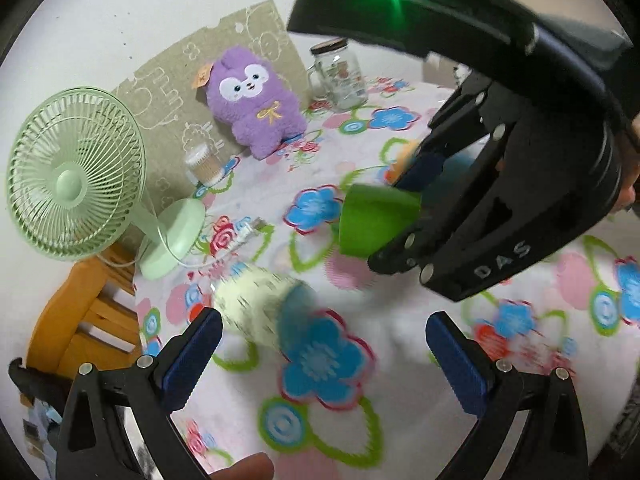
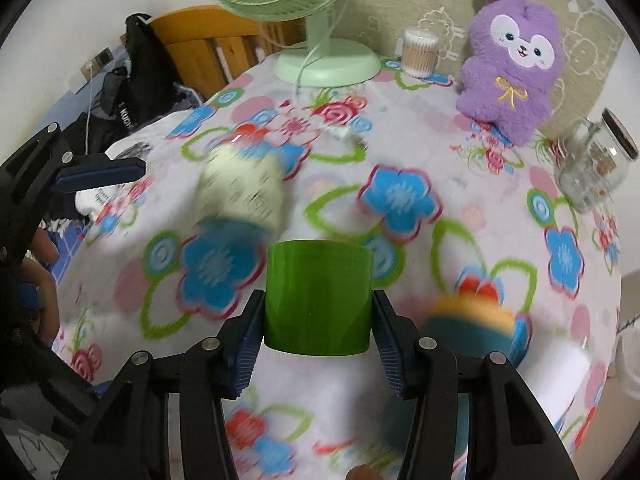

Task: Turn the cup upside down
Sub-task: 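Close the right tool on the green cup and lift it, then set the green cup down on the tablecloth and open the right tool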

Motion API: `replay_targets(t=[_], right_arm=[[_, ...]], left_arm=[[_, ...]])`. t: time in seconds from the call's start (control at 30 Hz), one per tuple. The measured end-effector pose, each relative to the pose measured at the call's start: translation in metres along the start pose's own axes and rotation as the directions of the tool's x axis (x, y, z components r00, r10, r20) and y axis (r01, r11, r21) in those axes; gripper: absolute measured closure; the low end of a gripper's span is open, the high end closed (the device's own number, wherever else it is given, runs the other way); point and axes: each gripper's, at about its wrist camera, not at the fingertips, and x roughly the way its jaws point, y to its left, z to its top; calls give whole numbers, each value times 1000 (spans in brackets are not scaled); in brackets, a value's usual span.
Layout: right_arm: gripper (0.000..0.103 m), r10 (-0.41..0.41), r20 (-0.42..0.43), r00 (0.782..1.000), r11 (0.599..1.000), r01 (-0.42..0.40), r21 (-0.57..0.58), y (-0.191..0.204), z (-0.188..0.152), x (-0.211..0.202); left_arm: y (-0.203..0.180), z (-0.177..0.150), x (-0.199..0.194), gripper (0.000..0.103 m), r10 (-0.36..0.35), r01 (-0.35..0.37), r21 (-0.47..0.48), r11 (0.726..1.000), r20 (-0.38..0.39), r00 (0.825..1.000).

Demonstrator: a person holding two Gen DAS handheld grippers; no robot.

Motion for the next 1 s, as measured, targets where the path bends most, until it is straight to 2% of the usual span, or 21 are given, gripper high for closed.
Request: replay_targets(t=[0.23,0.57,0.77,1.0], right_arm=[[49,11,-1,1000,1000,-11,29,39,-59,-11],[49,-62,-32,998,996,64,61,61,-114,-12],[49,-59,-45,997,996,62,68,64,-127,-7],[48,-82,-30,996,994,84,69,66,-127,-8]], left_arm=[[-42,-40,-41,0,-17,17,-62,998,8,1000],[-84,-75,-69,0,-42,43,-58,997,24,999],[-92,-83,-66,0,-48,50,-77,996,18,999],[-97,-86,-66,0,-68,71,-112,991,30,997]])
